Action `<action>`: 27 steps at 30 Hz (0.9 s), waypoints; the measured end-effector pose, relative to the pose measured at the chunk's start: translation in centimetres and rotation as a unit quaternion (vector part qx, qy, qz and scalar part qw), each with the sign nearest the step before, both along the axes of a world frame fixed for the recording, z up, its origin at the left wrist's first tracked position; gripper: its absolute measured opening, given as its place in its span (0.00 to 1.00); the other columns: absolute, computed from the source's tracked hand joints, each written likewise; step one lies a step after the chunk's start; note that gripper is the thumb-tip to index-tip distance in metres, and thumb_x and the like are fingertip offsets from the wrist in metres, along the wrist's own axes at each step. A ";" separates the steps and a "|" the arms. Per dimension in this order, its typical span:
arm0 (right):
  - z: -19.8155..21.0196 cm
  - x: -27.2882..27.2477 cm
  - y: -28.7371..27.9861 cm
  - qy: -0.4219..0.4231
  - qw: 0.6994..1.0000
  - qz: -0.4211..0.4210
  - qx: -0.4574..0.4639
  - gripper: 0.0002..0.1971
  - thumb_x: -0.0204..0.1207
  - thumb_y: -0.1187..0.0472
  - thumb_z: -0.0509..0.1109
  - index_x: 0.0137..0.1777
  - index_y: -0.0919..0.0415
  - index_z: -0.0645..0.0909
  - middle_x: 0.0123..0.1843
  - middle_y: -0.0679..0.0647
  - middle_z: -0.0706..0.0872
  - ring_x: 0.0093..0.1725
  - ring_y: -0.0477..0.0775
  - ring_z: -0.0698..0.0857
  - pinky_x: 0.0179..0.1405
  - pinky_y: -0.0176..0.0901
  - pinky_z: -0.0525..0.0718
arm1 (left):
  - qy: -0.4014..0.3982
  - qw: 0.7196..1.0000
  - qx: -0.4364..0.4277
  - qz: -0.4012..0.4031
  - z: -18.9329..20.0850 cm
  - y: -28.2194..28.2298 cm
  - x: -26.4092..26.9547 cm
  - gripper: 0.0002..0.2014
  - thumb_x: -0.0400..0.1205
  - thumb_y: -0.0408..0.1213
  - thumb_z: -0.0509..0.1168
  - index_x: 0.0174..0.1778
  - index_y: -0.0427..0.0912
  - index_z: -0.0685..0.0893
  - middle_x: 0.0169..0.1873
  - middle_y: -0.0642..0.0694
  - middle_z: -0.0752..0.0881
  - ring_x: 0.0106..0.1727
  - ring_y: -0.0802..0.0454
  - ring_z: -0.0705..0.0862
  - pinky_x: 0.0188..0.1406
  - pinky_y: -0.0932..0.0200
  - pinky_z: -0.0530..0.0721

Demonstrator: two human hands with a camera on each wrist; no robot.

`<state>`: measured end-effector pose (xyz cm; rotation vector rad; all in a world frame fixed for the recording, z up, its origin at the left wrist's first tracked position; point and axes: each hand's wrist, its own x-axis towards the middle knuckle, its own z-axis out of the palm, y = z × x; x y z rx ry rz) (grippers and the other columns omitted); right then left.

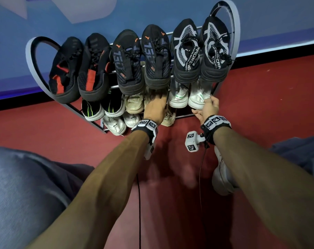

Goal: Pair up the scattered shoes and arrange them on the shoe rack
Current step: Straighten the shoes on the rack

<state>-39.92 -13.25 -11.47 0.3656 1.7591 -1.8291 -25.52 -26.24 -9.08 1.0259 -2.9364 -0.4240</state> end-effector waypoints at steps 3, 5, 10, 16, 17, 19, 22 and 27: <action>0.4 0.1 0.0 0.024 1.000 0.002 0.009 0.13 0.81 0.58 0.61 0.64 0.54 0.76 0.48 0.56 0.84 0.18 0.52 0.77 0.43 0.55 0.92 | 0.028 1.000 0.008 0.003 -0.2 0.1 0.0 0.27 0.82 0.32 0.66 0.79 0.38 0.71 0.64 0.29 0.83 0.62 0.26 0.83 0.58 0.38 0.82; 0.4 0.1 0.0 0.037 0.999 -0.009 0.020 0.13 0.81 0.59 0.61 0.64 0.57 0.76 0.41 0.51 0.81 0.17 0.51 0.75 0.38 0.52 0.91 | 0.038 0.999 0.014 0.003 -0.3 0.1 -0.1 0.27 0.83 0.31 0.65 0.80 0.38 0.71 0.67 0.29 0.81 0.65 0.25 0.82 0.62 0.37 0.81; 0.6 0.5 -0.1 0.045 0.998 -0.017 0.035 0.12 0.81 0.60 0.60 0.63 0.58 0.75 0.39 0.51 0.78 0.18 0.52 0.74 0.31 0.47 0.89 | 0.068 0.997 0.038 -0.012 -0.3 0.2 -0.6 0.25 0.82 0.33 0.63 0.78 0.43 0.73 0.71 0.33 0.78 0.65 0.27 0.81 0.61 0.36 0.83; 1.2 0.5 -0.8 0.099 0.993 -0.037 0.050 0.09 0.81 0.61 0.59 0.58 0.59 0.75 0.36 0.56 0.78 0.20 0.55 0.75 0.14 0.38 0.74 | -0.002 1.000 0.005 -0.022 -0.3 0.2 -1.1 0.29 0.76 0.41 0.73 0.74 0.45 0.75 0.60 0.36 0.87 0.64 0.32 0.84 0.70 0.36 0.77; 1.5 0.5 -0.9 0.111 0.992 -0.039 0.045 0.08 0.81 0.61 0.60 0.57 0.59 0.75 0.37 0.56 0.78 0.21 0.56 0.75 0.13 0.37 0.73 | -0.021 0.999 -0.007 -0.043 -0.1 0.5 -1.1 0.38 0.75 0.45 0.76 0.81 0.47 0.69 0.64 0.36 0.85 0.65 0.32 0.83 0.70 0.36 0.76; 2.0 0.2 -1.0 0.132 0.990 -0.031 0.050 0.06 0.81 0.63 0.60 0.55 0.59 0.75 0.38 0.55 0.77 0.24 0.56 0.75 0.11 0.34 0.71 | -0.028 0.996 -0.033 -0.080 0.2 1.2 -1.4 0.50 0.75 0.51 0.79 0.88 0.52 0.56 0.76 0.39 0.77 0.69 0.31 0.80 0.72 0.35 0.73; 1.8 -0.2 -0.9 0.124 0.990 -0.011 0.067 0.07 0.82 0.60 0.60 0.56 0.57 0.76 0.44 0.59 0.80 0.28 0.56 0.78 0.13 0.33 0.75 | -0.010 0.996 -0.046 -0.075 0.6 1.4 -2.3 0.39 0.81 0.47 0.73 0.85 0.53 0.61 0.77 0.45 0.76 0.67 0.31 0.82 0.69 0.36 0.74; 0.9 -0.5 -1.0 0.050 0.998 -0.007 0.037 0.13 0.82 0.56 0.61 0.64 0.53 0.78 0.44 0.57 0.83 0.22 0.52 0.77 0.32 0.49 0.89 | 0.009 0.993 -0.081 -0.086 0.9 1.5 -2.5 0.27 0.84 0.40 0.66 0.79 0.49 0.67 0.69 0.45 0.83 0.59 0.33 0.87 0.55 0.42 0.80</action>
